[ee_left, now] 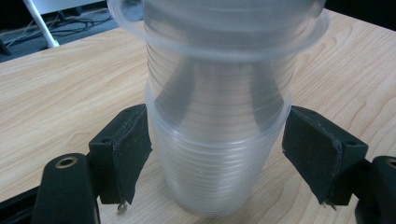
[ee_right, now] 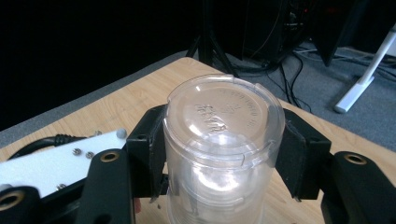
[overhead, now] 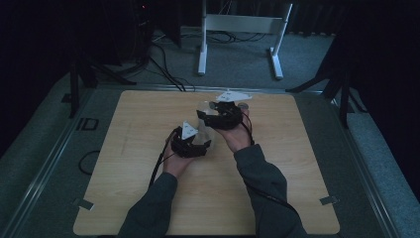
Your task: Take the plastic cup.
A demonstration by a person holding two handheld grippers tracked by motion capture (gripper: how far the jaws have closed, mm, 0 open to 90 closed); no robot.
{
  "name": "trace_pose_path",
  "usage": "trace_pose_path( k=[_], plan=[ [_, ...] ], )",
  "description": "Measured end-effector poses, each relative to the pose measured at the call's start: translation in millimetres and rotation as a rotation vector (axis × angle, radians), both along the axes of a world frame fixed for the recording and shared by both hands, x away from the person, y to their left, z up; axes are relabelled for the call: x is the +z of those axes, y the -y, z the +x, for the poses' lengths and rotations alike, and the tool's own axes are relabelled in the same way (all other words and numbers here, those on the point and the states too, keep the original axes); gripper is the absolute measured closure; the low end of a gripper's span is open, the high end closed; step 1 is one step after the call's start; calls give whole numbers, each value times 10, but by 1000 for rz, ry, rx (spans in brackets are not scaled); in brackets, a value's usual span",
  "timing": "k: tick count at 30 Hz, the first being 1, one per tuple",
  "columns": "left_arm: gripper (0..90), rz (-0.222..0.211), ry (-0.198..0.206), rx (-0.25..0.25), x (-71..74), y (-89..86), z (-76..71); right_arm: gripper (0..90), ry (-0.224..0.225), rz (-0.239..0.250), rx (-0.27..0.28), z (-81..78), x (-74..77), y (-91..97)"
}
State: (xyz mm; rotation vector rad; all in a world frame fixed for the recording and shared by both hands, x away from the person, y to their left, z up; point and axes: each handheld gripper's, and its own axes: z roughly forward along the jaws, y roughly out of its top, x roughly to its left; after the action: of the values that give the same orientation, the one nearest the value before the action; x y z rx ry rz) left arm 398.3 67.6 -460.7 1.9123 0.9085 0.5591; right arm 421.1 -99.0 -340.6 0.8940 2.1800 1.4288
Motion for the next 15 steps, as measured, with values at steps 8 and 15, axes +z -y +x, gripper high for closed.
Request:
trace_pose_path(
  k=[8,15],
  plan=[
    [235,-6,3,1,7,-2,-5,411,17,14,1,-32,116,11],
    [237,-11,0,2,16,-10,-11,411,23,45,12,-57,244,42]
  ],
)
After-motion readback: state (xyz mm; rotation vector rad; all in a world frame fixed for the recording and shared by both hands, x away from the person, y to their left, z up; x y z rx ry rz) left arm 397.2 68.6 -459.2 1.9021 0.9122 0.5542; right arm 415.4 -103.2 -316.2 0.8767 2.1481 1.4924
